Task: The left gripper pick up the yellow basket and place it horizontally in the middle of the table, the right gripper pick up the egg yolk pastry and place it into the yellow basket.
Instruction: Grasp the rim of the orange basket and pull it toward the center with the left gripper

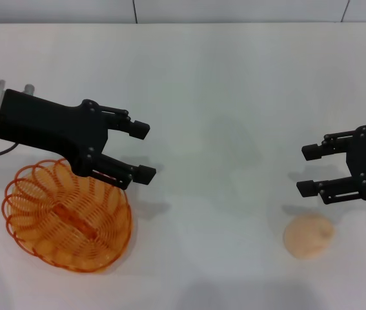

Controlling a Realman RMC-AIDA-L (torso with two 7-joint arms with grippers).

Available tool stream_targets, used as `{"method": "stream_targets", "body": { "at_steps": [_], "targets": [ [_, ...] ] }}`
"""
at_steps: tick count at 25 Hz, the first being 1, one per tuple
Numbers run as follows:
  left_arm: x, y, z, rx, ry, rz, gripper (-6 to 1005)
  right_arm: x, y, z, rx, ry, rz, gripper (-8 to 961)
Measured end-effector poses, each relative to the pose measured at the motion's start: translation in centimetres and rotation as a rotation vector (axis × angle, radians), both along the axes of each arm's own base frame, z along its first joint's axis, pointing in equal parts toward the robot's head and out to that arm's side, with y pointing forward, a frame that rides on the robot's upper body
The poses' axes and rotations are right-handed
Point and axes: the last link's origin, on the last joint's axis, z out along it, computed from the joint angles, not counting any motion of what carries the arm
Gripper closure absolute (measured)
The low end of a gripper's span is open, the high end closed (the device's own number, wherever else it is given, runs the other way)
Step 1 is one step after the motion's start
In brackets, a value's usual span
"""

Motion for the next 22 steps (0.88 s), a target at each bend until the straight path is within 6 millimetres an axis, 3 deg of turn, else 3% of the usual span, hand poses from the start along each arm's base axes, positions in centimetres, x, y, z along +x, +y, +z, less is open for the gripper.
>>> {"method": "stream_targets", "body": {
  "at_steps": [12, 22],
  "targets": [
    [-1.1, 0.3, 1.4, 0.012, 0.051, 0.093, 164, 0.2, -0.1, 0.0, 0.003, 0.003, -0.008, 260],
    [-3.3, 1.0, 4.3, 0.077, 0.276, 0.449, 180, 0.1, 0.0, 0.0, 0.009, 0.018, -0.008, 260]
  ]
}}
